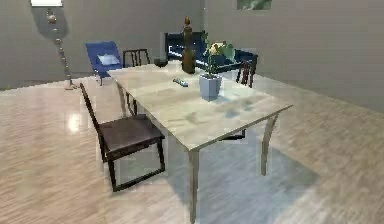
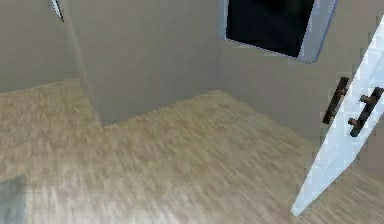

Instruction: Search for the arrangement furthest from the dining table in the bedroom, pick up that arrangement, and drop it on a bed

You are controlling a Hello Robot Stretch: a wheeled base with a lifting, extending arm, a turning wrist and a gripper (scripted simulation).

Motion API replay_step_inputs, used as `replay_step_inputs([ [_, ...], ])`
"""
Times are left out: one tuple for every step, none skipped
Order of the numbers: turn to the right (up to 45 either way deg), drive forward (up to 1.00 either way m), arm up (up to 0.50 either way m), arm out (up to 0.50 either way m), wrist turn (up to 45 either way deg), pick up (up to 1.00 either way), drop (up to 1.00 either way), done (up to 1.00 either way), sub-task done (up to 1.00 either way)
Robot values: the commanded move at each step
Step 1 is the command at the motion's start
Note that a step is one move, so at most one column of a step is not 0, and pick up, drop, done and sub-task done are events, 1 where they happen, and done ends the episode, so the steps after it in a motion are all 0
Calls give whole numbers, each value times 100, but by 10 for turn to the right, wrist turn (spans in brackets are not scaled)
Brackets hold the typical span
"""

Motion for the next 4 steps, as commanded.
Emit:
replay_step_inputs([
  [-450,0,0,0,0,0,0,0,0],
  [-60,0,0,0,0,0,0,0,0],
  [0,100,0,0,0,0,0,0,0],
  [-30,0,0,0,0,0,0,0,0],
])
